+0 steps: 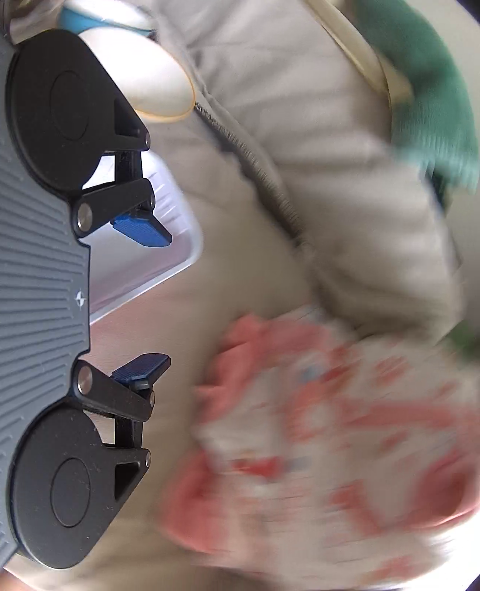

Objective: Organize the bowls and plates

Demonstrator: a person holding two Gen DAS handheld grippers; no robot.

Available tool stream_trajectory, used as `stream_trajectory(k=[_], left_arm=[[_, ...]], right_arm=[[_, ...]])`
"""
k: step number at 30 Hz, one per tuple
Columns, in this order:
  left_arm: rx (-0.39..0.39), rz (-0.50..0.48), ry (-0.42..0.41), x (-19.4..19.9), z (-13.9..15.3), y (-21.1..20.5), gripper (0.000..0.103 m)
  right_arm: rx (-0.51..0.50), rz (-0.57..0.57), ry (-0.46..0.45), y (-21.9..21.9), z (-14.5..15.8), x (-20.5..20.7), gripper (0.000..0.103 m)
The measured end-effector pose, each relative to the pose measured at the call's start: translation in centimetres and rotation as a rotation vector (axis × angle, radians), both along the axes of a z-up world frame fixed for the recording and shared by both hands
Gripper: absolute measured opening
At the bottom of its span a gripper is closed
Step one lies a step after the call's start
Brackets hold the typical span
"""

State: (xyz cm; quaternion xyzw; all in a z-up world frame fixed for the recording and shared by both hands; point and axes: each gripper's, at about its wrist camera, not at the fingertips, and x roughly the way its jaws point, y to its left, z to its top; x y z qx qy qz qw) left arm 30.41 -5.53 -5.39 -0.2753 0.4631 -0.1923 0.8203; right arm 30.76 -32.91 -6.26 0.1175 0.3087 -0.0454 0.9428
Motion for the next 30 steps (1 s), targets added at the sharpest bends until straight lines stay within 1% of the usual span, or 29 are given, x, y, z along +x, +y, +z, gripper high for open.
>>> stream_trajectory(k=[1, 2, 3, 5, 7, 8, 10, 12, 14, 16, 17, 18, 19, 20, 22, 23, 27, 30], left_arm=[[-0.015, 0.051, -0.022, -0.6, 0.8, 1.7, 0.032], [-0.012, 0.110, -0.042, -1.0, 1.5, 3.3, 0.032], [0.001, 0.168, -0.057, -1.2, 2.0, 4.8, 0.032], [0.036, 0.248, -0.073, -0.6, 2.6, 7.1, 0.032], [0.061, 0.298, -0.034, 0.4, 2.3, 8.4, 0.032], [0.061, 0.308, -0.021, 0.9, 2.0, 8.8, 0.032], [0.090, 0.328, 0.003, 1.9, 1.3, 9.0, 0.032], [0.111, 0.332, 0.017, 2.7, 0.4, 8.8, 0.032], [0.105, 0.333, 0.028, 3.3, -0.3, 8.8, 0.033], [0.095, 0.323, 0.028, 4.0, -0.8, 8.5, 0.032], [0.091, 0.312, 0.026, 4.2, -0.9, 8.5, 0.030], [0.087, 0.298, 0.029, 4.4, -1.1, 8.4, 0.028], [0.088, 0.293, 0.036, 4.4, -1.4, 8.4, 0.028], [0.091, 0.289, 0.034, 4.2, -1.4, 8.5, 0.027], [0.091, 0.278, 0.029, 3.7, -1.4, 8.6, 0.027], [0.089, 0.274, 0.030, 3.4, -1.3, 8.6, 0.027], [0.099, 0.263, 0.046, 1.3, -0.6, 8.7, 0.027], [0.131, 0.232, 0.052, -1.0, 0.1, 8.1, 0.029]], right_arm=[[-0.057, 0.048, -0.041, 1.2, 0.8, 0.0, 0.070], [-0.101, 0.113, -0.071, 2.4, 1.6, 0.1, 0.074], [-0.114, 0.186, -0.085, 3.5, 2.3, 0.5, 0.076], [-0.067, 0.306, -0.060, 5.4, 3.3, 2.2, 0.076], [0.009, 0.385, -0.002, 7.4, 3.6, 4.8, 0.076], [0.034, 0.405, 0.026, 8.3, 3.4, 6.2, 0.076], [0.059, 0.388, 0.073, 9.9, 2.7, 8.9, 0.076], [0.090, 0.381, 0.114, 10.9, 1.7, 11.1, 0.074], [0.093, 0.385, 0.133, 11.5, 0.8, 12.6, 0.069], [0.070, 0.391, 0.152, 12.2, 0.1, 13.1, 0.055], [0.079, 0.404, 0.169, 12.6, -0.3, 13.4, 0.051], [0.103, 0.423, 0.187, 12.6, -0.6, 13.5, 0.040], [0.127, 0.446, 0.208, 12.8, -0.8, 13.4, 0.036], [0.127, 0.452, 0.216, 13.1, -1.0, 13.3, 0.037], [0.096, 0.464, 0.214, 13.2, -0.9, 12.5, 0.037], [0.099, 0.465, 0.218, 13.0, -0.7, 11.9, 0.037], [0.166, 0.476, 0.226, 11.8, -0.2, 9.0, 0.037], [0.178, 0.491, 0.192, 11.4, 0.1, 6.1, 0.038]])
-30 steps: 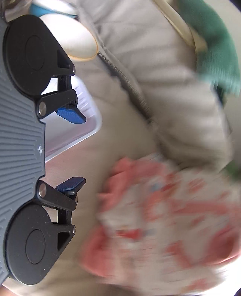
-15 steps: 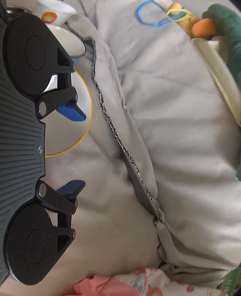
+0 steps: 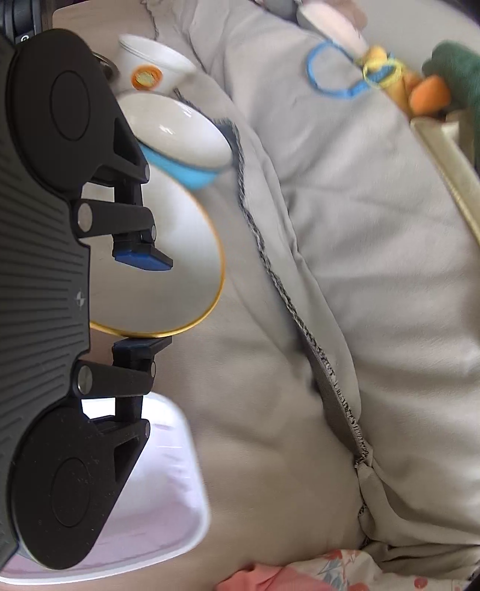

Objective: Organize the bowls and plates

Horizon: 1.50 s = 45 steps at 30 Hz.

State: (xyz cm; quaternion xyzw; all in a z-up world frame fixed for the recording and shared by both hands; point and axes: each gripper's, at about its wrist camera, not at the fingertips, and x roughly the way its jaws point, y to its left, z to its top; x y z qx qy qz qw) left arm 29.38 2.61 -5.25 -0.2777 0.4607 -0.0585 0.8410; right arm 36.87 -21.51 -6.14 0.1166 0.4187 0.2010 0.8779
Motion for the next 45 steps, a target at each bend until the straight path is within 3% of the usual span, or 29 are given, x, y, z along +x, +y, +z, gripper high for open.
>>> stream_trajectory(k=[4, 6, 11, 15, 17, 21, 23, 25, 27, 30, 32, 35, 45], left_arm=[[0.070, -0.066, 0.011, -3.3, 0.4, -0.5, 0.030], [0.083, -0.074, 0.020, -4.7, 0.5, 0.0, 0.029], [0.077, -0.073, 0.050, -7.0, 0.5, 1.7, 0.028], [0.035, -0.044, 0.049, -7.0, 0.2, 2.7, 0.025], [0.050, -0.036, 0.040, -6.9, 0.4, 2.5, 0.025], [0.137, -0.012, 0.010, -6.9, 1.1, 2.0, 0.025], [0.185, -0.001, -0.013, -6.7, 1.6, 1.7, 0.025], [0.197, 0.000, -0.014, -6.3, 1.7, 1.6, 0.025], [0.189, 0.004, -0.007, -6.0, 1.6, 1.8, 0.025], [0.160, 0.014, 0.011, -5.6, 1.1, 2.2, 0.025], [0.146, 0.016, 0.019, -5.5, 0.8, 2.3, 0.025], [0.133, 0.025, 0.031, -5.2, 0.5, 2.5, 0.025], [0.161, 0.044, 0.049, -5.7, 1.0, 2.6, 0.025]], right_arm=[[-0.070, 0.043, -0.040, 1.1, -0.7, -3.8, 0.041], [-0.049, 0.072, -0.022, 1.3, -1.0, -5.1, 0.041], [0.047, 0.142, 0.020, 1.3, -1.6, -8.3, 0.046], [0.040, 0.152, 0.005, 1.4, -2.0, -9.4, 0.046], [0.010, 0.138, -0.029, 1.7, -1.7, -9.7, 0.047], [-0.098, 0.092, -0.135, 2.0, -1.1, -10.5, 0.065], [-0.146, 0.086, -0.167, 2.4, -1.1, -11.0, 0.068], [-0.189, 0.083, -0.180, 3.0, -1.3, -11.4, 0.073], [-0.154, 0.113, -0.147, 3.1, -1.6, -11.6, 0.079], [-0.053, 0.164, -0.081, 3.0, -1.9, -11.9, 0.079], [-0.025, 0.178, -0.059, 3.2, -2.1, -12.1, 0.074], [-0.054, 0.176, -0.073, 3.5, -2.2, -12.5, 0.068], [-0.021, 0.206, -0.048, 3.1, -2.1, -13.5, 0.068]])
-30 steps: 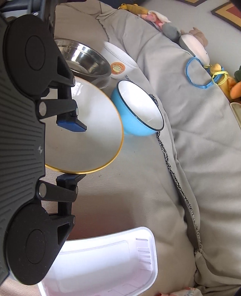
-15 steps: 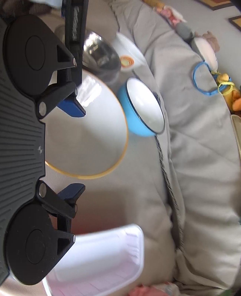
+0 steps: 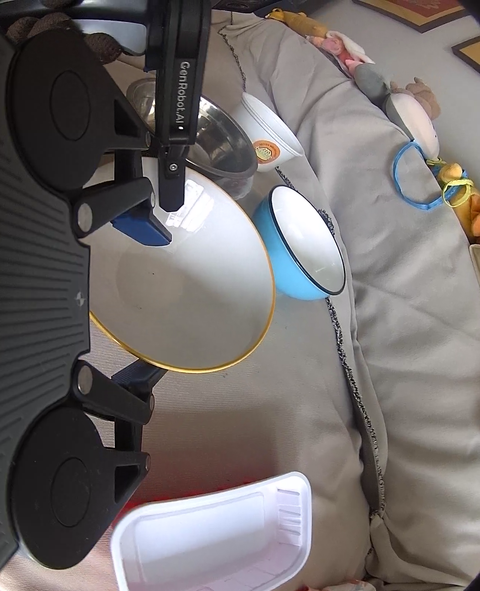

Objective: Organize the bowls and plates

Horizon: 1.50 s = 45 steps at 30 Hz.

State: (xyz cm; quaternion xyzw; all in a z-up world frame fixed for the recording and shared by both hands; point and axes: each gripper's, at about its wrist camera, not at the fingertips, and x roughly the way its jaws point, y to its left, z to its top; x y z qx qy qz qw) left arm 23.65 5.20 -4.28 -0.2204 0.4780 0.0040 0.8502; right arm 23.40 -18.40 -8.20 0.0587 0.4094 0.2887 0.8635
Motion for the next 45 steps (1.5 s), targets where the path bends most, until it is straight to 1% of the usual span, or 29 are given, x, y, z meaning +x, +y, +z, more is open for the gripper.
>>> stream_trajectory(k=[3, 7, 13, 20, 23, 25, 28, 29, 30, 31, 32, 33, 36, 37, 38, 39, 40, 42, 43, 45], left_arm=[[0.025, 0.008, 0.010, -0.2, 0.2, 0.0, 0.025], [0.018, 0.015, 0.015, -0.3, 0.2, 0.1, 0.025], [0.036, 0.011, 0.015, -0.2, 0.1, 0.0, 0.025], [0.001, 0.017, 0.007, -0.5, 0.1, 0.3, 0.024], [-0.045, 0.047, -0.033, -0.9, 0.5, 1.0, 0.023], [-0.064, 0.077, -0.085, -1.2, 1.3, 1.9, 0.023], [-0.104, 0.105, -0.190, -1.5, 2.9, 4.1, 0.023], [-0.104, 0.108, -0.210, -1.2, 3.4, 4.8, 0.024], [-0.096, 0.109, -0.215, -0.7, 3.9, 5.5, 0.024], [-0.081, 0.105, -0.209, 0.2, 4.3, 6.2, 0.024], [-0.062, 0.104, -0.198, 1.2, 4.5, 6.8, 0.024], [-0.039, 0.111, -0.190, 2.2, 4.5, 7.4, 0.024], [0.051, 0.108, -0.180, 5.1, 4.3, 8.2, 0.024], [0.075, 0.093, -0.177, 6.1, 4.1, 8.3, 0.024], [0.095, 0.079, -0.167, 7.0, 3.8, 8.4, 0.024], [0.104, 0.073, -0.151, 7.8, 3.4, 8.5, 0.024], [0.108, 0.072, -0.136, 8.4, 2.9, 8.8, 0.024], [0.114, 0.066, -0.114, 9.2, 2.0, 9.3, 0.024], [0.107, 0.062, -0.115, 9.5, 1.7, 9.5, 0.024], [0.091, 0.065, -0.135, 9.6, 1.3, 10.0, 0.024]], right_arm=[[-0.001, 0.014, -0.003, 0.1, 0.0, -0.8, 0.068], [-0.002, 0.023, 0.003, 0.2, -0.2, -1.4, 0.069], [-0.011, 0.028, -0.003, 0.2, -0.2, -1.4, 0.069], [-0.035, 0.031, -0.026, 0.6, -0.4, -1.8, 0.072], [-0.037, 0.020, -0.039, 0.6, -0.4, -1.7, 0.072], [-0.043, -0.009, -0.074, 0.2, -0.1, -1.7, 0.071], [-0.048, -0.077, -0.176, -0.7, 1.6, -1.8, 0.073], [-0.052, -0.080, -0.219, -0.7, 2.4, -1.9, 0.075], [-0.056, -0.073, -0.251, -0.5, 3.1, -1.7, 0.081], [-0.061, -0.064, -0.264, -0.2, 3.7, -1.3, 0.082], [-0.073, -0.064, -0.257, 0.3, 4.3, -0.4, 0.082], [-0.092, -0.074, -0.229, 0.9, 4.8, 0.7, 0.082], [-0.113, -0.114, -0.080, 2.7, 5.6, 4.9, 0.082], [-0.118, -0.121, -0.045, 3.3, 5.7, 6.0, 0.082], [-0.140, -0.133, -0.029, 4.2, 5.8, 6.8, 0.082], [-0.169, -0.150, -0.036, 5.0, 6.0, 7.3, 0.083], [-0.197, -0.162, -0.056, 5.8, 6.2, 7.7, 0.085], [-0.249, -0.158, -0.086, 7.6, 6.6, 8.1, 0.087], [-0.251, -0.149, -0.090, 8.2, 6.7, 8.4, 0.087], [-0.203, -0.111, -0.067, 9.0, 6.9, 9.4, 0.087]])
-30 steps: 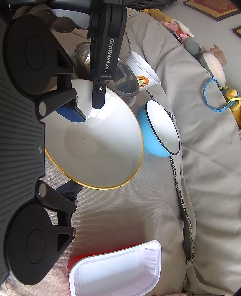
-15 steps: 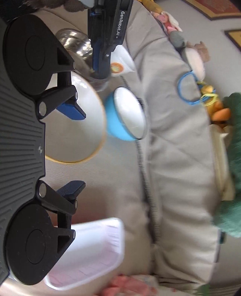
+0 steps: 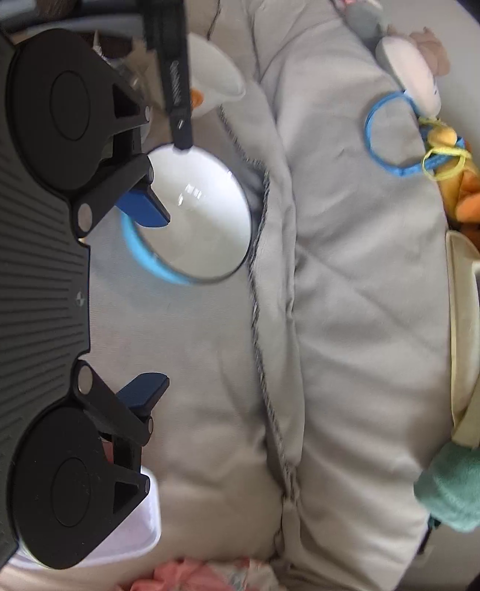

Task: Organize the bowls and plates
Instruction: 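Close the left tool on the rim of the blue bowl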

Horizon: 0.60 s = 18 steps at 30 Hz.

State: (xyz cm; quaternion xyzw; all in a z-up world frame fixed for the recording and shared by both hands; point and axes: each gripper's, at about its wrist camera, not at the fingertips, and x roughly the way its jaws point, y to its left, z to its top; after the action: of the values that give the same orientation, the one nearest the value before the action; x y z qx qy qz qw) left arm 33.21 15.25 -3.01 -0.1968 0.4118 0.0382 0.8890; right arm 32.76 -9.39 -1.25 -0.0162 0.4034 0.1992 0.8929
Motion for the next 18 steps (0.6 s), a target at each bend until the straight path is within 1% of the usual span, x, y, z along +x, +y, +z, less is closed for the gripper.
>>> stream_trajectory(k=[2, 5, 8, 10, 11, 12, 13, 14, 15, 16, 18], left_arm=[[0.018, -0.005, -0.007, 0.2, -0.4, 0.1, 0.024], [0.025, -0.030, 0.014, 0.9, -1.0, 0.5, 0.027], [0.014, -0.032, 0.019, 1.3, -1.4, 0.8, 0.027], [0.011, -0.038, 0.029, 1.5, -1.7, 0.7, 0.027], [0.010, -0.042, 0.031, 1.6, -1.8, 0.6, 0.026], [0.011, -0.050, 0.035, 1.8, -2.0, 0.3, 0.026], [0.005, -0.064, 0.039, 1.9, -2.2, 0.1, 0.026], [-0.012, -0.080, 0.042, 1.9, -2.4, -0.2, 0.029], [-0.008, -0.080, 0.047, 1.9, -2.6, -0.5, 0.029], [0.014, -0.078, 0.042, 1.8, -2.5, -0.8, 0.026], [0.047, -0.092, 0.045, 1.5, -2.2, -1.5, 0.026]], right_arm=[[0.041, 0.006, 0.056, 0.8, -0.1, 1.6, 0.085], [0.077, -0.025, 0.102, 2.1, -1.3, 4.4, 0.074], [0.092, -0.052, 0.146, 2.9, -3.6, 6.8, 0.065], [0.137, -0.069, 0.196, 2.5, -5.2, 7.6, 0.051], [0.136, -0.053, 0.235, 2.5, -5.9, 7.8, 0.045], [0.136, -0.035, 0.256, 2.5, -6.3, 7.7, 0.037], [0.145, -0.014, 0.266, 2.5, -6.6, 7.6, 0.034], [0.149, 0.000, 0.270, 2.5, -6.8, 7.3, 0.033], [0.147, 0.007, 0.258, 2.6, -6.8, 7.0, 0.033], [0.142, 0.011, 0.248, 2.6, -6.8, 6.8, 0.033], [0.151, 0.011, 0.252, 2.4, -6.7, 6.6, 0.032]])
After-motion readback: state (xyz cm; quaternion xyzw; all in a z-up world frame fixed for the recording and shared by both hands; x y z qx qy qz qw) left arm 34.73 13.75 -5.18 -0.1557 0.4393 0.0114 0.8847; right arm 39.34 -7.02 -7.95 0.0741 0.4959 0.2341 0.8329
